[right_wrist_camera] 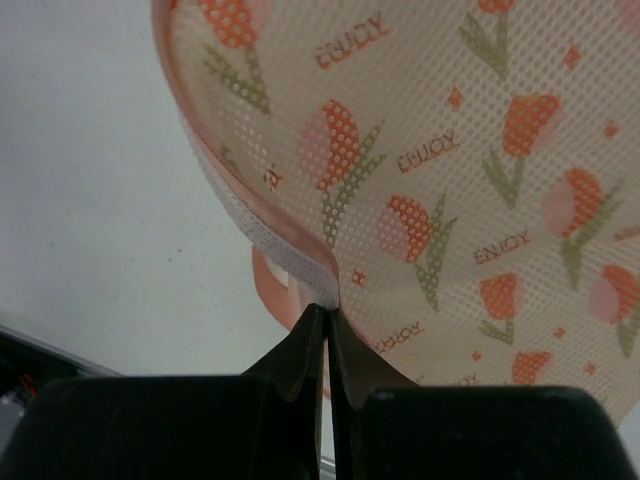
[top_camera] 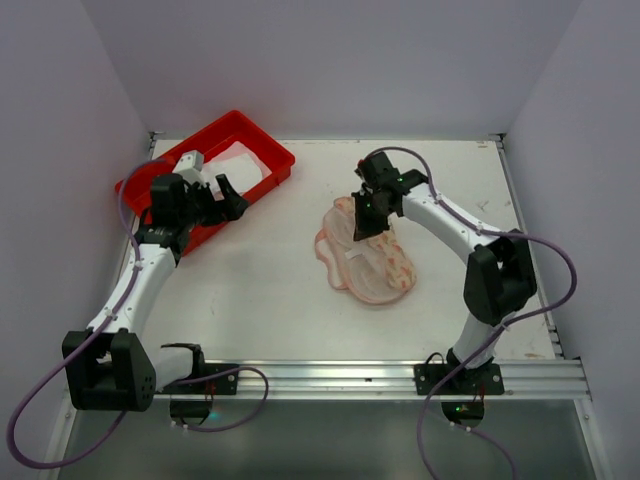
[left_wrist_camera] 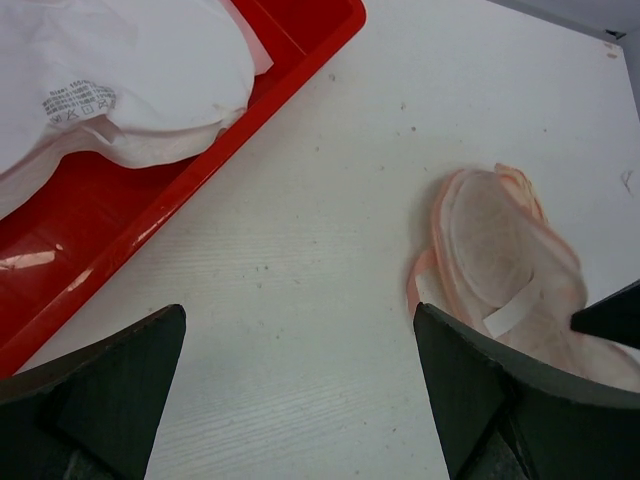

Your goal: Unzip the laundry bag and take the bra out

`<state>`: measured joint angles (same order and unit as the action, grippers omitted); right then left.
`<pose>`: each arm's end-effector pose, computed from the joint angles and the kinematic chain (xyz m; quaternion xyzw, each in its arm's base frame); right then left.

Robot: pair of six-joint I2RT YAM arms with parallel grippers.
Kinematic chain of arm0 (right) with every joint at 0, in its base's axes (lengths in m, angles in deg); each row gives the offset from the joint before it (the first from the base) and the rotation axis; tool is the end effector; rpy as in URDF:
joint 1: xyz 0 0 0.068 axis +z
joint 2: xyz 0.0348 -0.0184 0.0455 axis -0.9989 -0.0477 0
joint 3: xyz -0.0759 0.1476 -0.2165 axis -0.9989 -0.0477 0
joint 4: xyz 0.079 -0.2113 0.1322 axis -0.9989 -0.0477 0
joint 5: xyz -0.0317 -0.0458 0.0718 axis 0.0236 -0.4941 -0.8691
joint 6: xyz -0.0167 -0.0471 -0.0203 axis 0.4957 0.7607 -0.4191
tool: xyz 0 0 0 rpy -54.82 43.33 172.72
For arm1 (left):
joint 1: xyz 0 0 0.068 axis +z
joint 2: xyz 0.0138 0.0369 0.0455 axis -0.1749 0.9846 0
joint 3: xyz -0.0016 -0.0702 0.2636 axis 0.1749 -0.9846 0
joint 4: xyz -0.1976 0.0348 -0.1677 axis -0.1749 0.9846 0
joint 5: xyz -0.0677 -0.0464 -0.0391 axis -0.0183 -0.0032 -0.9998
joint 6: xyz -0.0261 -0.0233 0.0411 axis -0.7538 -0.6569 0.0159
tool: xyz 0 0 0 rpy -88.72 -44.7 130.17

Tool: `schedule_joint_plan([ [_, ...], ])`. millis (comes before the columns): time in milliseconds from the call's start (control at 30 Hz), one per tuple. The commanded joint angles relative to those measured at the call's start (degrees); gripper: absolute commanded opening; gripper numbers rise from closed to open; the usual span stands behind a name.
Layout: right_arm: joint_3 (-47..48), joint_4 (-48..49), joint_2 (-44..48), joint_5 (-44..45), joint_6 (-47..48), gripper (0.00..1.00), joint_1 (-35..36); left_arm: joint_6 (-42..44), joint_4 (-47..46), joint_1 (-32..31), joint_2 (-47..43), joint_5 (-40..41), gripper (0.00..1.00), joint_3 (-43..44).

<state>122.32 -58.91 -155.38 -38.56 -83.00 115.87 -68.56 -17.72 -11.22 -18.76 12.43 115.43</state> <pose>0.3230 0.1808 0.2700 -0.0417 0.9686 0.1569 0.1881 0.2676 -0.0167 0.2878 -0.0790 0.8513 -0.2394 0.4602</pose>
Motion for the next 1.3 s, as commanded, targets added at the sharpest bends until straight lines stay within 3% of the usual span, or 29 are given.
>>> schedule_joint_plan([
  [0, -3.84, 4.13, -2.21, -9.08, -0.58, 0.05, 1.1, 1.45, -0.52, 0.0, -0.72, 1.08, 1.0, -0.31],
  [167, -7.18, 9.57, -2.14, -22.6, -0.5, 0.34, 1.81, 0.84, -0.79, 0.0, -0.38, -0.41, 1.0, 0.64],
  [200, -6.92, 9.93, -1.34, -24.63, -0.5, 0.57, 1.72, 0.57, -0.44, 0.0, -0.2, -1.72, 1.0, 2.04],
  [333, -1.84, 7.31, 5.33, -23.17, 0.03, 0.96, 1.55, -2.5, 4.13, 0.0, -0.9, -4.99, 1.0, 7.67],
  [500, 2.75, 6.77, 19.01, -8.77, -1.11, 0.99, -1.35, -3.3, 14.75, 0.0, -6.25, 0.62, 1.0, 14.79],
  [667, -3.39, 6.25, 36.25, 11.5, -0.15, 0.99, -5.74, 0.56, 24.94, 0.0, -17.49, 9.48, 1.0, 19.36],
  [800, -9.46, 5.45, 52.86, 21.9, 2.13, 0.99, -5.92, 3.38, 31.19, 0.0, -26.37, 18.11, 1.0, 23.05],
  [1033, -17.2, 3.7, 80.45, 26.15, 7.67, 0.99, -5.84, 3.82, 39.99, -1.48, -37.98, 30.59, 1.0, 27.46],
  [1167, -19.92, 3.61, 89.6, 26.67, 9.69, 0.99, -5.84, 3.39, 41.4, -2.45, -42.47, 36.13, 1.0, 22.81],
  [1267, -20.89, 2.2, 93.66, 27.29, 10.05, 0.99, -5.84, 1.63, 41.49, -3.68, -45.02, 35.88, 1.0, 20.44],
])
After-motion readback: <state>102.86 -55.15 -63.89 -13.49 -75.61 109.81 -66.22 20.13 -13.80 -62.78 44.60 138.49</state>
